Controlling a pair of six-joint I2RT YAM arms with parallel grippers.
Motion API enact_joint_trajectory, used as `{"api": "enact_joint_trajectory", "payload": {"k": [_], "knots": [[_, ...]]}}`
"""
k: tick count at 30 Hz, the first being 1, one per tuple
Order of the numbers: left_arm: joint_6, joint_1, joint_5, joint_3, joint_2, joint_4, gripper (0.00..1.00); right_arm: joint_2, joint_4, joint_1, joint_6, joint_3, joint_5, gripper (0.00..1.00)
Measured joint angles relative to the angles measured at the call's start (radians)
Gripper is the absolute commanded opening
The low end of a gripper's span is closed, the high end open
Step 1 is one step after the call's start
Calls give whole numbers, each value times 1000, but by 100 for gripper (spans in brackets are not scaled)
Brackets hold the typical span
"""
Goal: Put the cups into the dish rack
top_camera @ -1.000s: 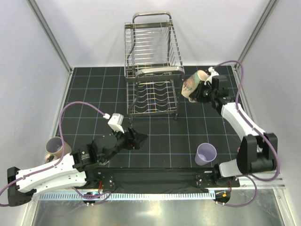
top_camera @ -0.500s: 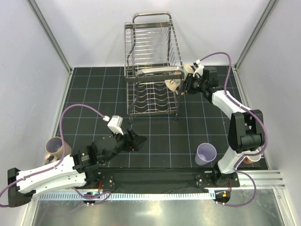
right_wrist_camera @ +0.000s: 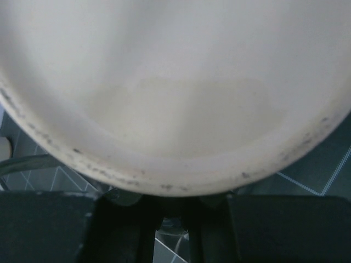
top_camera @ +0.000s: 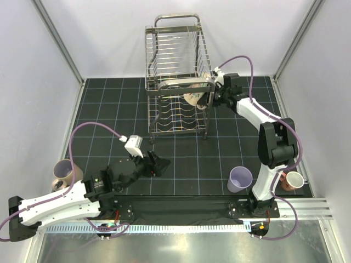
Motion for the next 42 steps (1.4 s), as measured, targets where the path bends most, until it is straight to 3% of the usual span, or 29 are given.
{"api": "enact_joint_trajectory", "payload": {"k": [18, 22, 32, 42], "knots": [[-16, 0, -14, -13, -22, -17, 76, 63, -87, 103, -84, 28, 225, 4], [-19, 0, -16, -13, -23, -17, 77, 63, -87, 114, -108, 28, 264, 9], [-20, 0, -16, -13, -20, -17, 77, 63, -101, 116, -150, 36, 341, 11], [-23, 0, -15, -14, -18, -18, 77, 62, -111, 121, -152, 43, 344, 35]]}}
